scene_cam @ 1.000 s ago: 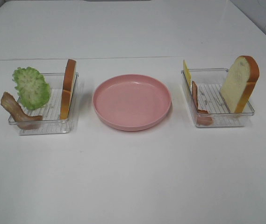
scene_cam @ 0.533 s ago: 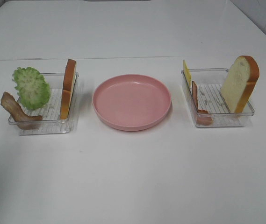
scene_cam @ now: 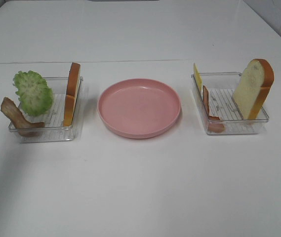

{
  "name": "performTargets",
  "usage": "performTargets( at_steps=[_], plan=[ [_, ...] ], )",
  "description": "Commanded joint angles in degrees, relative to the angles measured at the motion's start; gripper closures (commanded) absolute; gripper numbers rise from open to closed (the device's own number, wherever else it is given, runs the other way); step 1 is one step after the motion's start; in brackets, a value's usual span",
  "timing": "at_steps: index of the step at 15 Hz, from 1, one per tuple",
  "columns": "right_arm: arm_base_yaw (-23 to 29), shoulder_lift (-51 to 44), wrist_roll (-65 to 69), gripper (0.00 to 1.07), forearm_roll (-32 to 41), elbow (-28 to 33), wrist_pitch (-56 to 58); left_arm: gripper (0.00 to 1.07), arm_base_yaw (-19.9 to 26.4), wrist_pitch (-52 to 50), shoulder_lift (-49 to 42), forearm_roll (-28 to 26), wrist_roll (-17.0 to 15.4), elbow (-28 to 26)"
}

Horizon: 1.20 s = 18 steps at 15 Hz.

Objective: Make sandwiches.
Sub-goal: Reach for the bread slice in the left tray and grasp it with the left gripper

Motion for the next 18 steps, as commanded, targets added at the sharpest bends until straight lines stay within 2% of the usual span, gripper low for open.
performTargets(
  at_steps=[1,3,4,9,13,18],
  plan=[
    [-0.3,-1.0,-0.2,0.33,0.1,0.2,-0.8,0.26,-2.6,1.6,5.3,1.5,-2.5,-4.4],
    [-0.3,-1.0,-0.2,0.33,0.1,0.2,-0.8,0.26,-8.3,4.3,11.9,9.4,-8.4,-11.6],
    [-0.3,-1.0,-0.2,0.33,0.1,0.2,-0.8,0.26,-10.2,5.4,13.9,11.3,-10.4,-14.0],
    [-0.3,-1.0,-0.2,0.33,0.1,0.2,-0.8,0.29,-16.0,6.0,21.1,13.6,-16.8,-22.3],
    [-0.3,-1.0,-0.2,0.33,0.1,0.2,-0.8,0.30,-18.4,5.6,28.2,14.2,-20.4,-27.8],
    [-0.3,-1.0,-0.2,0.33,0.3,0.2,-0.8,0.30,-21.0,6.1,36.9,14.8,-21.4,-35.6]
  ],
)
